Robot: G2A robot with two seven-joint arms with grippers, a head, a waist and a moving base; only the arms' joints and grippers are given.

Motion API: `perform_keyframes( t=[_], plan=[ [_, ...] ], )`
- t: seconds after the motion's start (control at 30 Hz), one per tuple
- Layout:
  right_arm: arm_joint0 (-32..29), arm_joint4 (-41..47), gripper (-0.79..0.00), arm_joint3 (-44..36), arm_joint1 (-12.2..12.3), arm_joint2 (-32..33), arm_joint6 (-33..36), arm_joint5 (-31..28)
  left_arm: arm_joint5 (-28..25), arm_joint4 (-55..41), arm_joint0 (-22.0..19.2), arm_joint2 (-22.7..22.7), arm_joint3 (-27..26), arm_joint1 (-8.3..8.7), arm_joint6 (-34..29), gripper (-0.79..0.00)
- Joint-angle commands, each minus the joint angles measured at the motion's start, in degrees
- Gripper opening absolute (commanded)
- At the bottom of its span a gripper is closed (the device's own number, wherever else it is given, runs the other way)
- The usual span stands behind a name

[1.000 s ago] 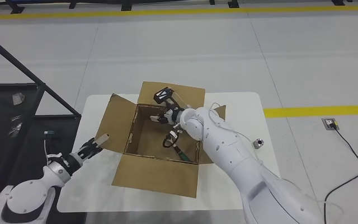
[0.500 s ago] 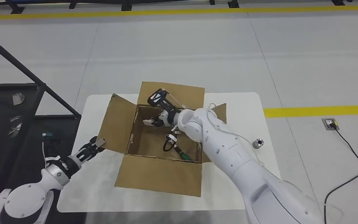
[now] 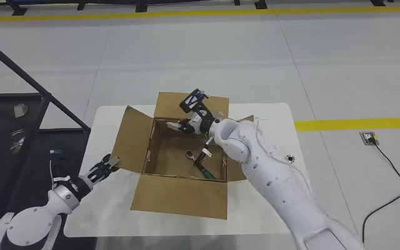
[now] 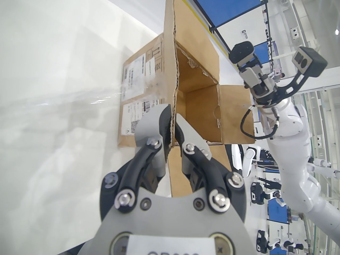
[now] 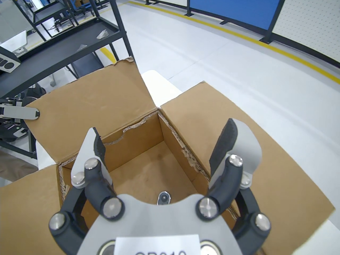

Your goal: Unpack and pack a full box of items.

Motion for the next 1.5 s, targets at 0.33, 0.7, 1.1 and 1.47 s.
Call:
perform_keyframes(
  t=[0.33, 0.7, 1.1, 1.47],
  plan=[
    [-23.08, -13.97, 0.000, -34.91, 5.87, 21.16, 13.48, 19.75, -0.91, -0.02, 0.45, -0.17, 0.38, -0.02, -0.40, -0.785],
    [-32.49, -8.43, 0.000, -32.29, 7.39, 37.17, 10.34, 28.24, -2.08, -0.84, 0.58, -0.10, 1.46, -0.08, -0.59, -0.785],
    [-24.54, -13.49, 0.000, -18.26, 9.07, 39.19, 34.13, 28.35, -2.34, -1.00, 0.35, 0.05, 1.24, -0.10, -0.93, -0.317],
    [-18.17, -14.17, 0.000, -9.57, 9.97, 37.75, 50.68, 26.32, -0.98, -1.50, 0.19, -0.17, 0.60, -0.14, -0.57, 0.000]
  ],
)
